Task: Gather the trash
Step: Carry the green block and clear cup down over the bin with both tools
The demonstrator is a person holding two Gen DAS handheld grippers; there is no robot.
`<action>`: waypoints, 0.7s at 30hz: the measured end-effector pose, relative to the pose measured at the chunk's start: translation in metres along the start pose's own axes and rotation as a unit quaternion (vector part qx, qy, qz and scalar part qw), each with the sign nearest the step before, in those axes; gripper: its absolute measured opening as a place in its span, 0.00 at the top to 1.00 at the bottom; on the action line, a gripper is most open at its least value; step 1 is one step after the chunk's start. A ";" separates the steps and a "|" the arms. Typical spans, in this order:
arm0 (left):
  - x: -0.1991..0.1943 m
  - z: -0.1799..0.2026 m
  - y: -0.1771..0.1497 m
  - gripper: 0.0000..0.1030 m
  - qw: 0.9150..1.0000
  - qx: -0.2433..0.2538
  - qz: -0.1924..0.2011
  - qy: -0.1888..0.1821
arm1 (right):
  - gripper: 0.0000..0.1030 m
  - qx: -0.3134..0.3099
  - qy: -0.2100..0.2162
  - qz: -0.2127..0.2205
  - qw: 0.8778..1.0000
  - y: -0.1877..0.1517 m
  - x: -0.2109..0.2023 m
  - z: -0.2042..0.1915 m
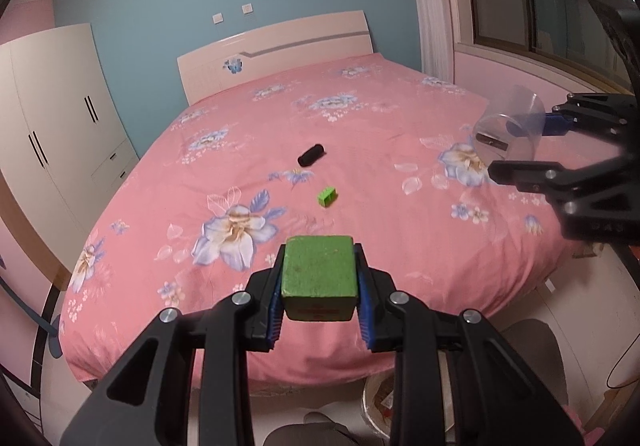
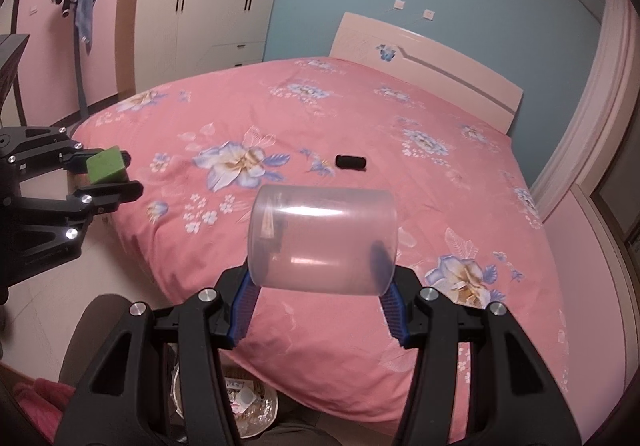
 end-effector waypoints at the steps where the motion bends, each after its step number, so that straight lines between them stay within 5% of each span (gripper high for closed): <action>1: 0.001 0.000 -0.002 0.69 1.000 0.000 -0.002 0.000 | 0.47 -0.002 0.002 -0.002 1.000 -0.002 0.002 -0.003; 21: 0.055 0.024 -0.100 0.69 0.994 0.007 -0.108 -0.031 | 0.47 -0.015 0.056 -0.107 0.993 -0.100 0.068 -0.050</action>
Point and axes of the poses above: each gripper's, at about its wrist camera, not at the fingertips, and x roughly the way its jaws point, z to its right, y to its top, the point moved 4 cm from there along x, roughly the way its jaws point, and after that the axes turned 11 degrees about z, right-handed, at the moved point
